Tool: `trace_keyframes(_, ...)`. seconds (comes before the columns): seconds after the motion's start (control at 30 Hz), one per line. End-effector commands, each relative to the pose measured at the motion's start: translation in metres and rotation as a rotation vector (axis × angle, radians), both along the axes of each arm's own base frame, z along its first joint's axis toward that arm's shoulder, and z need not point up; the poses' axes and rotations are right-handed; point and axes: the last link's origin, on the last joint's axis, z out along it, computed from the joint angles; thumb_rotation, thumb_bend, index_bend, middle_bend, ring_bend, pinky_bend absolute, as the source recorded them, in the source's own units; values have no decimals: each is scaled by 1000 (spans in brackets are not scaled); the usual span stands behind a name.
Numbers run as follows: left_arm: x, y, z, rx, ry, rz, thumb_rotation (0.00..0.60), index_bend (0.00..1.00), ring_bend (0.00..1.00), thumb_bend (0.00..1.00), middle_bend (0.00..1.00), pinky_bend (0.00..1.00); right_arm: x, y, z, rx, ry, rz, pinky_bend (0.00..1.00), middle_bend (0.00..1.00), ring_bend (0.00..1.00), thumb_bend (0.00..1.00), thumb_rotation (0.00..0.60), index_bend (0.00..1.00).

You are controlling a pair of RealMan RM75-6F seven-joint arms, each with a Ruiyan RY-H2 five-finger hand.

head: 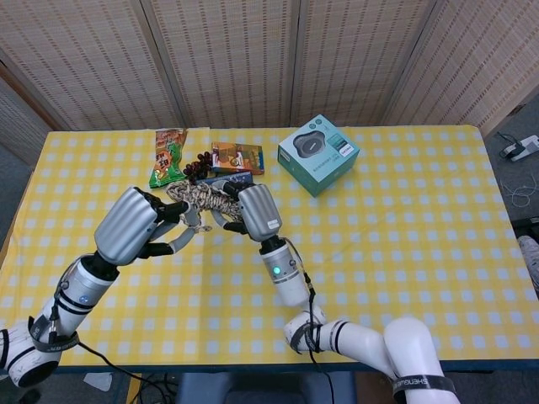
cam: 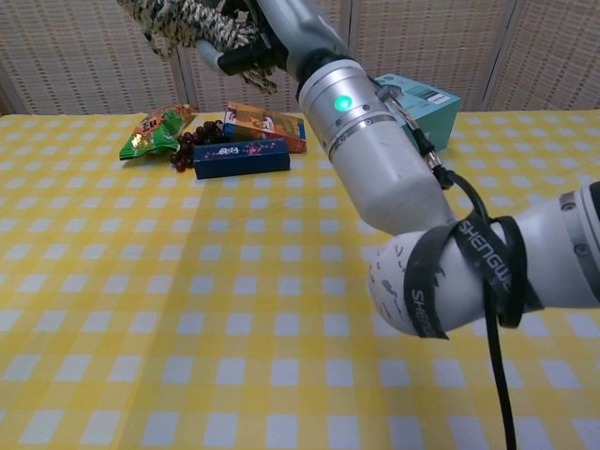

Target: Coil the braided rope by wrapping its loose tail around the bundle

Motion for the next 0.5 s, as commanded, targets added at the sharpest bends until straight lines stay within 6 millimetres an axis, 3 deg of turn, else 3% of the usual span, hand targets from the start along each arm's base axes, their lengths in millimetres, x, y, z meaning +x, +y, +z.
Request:
trace_keyframes(0.03, 4, 1, -1, -18, -31, -4, 600, 688, 1000, 426, 1000, 1000, 1, -5, 0, 76, 6, 2, 647, 709, 626, 393, 600, 909)
trace_keyframes(0.5, 12, 2, 2, -148, -251, -14, 600, 688, 1000, 425, 1000, 1000, 2, -15, -5, 261, 26, 40, 647, 709, 626, 271, 600, 909)
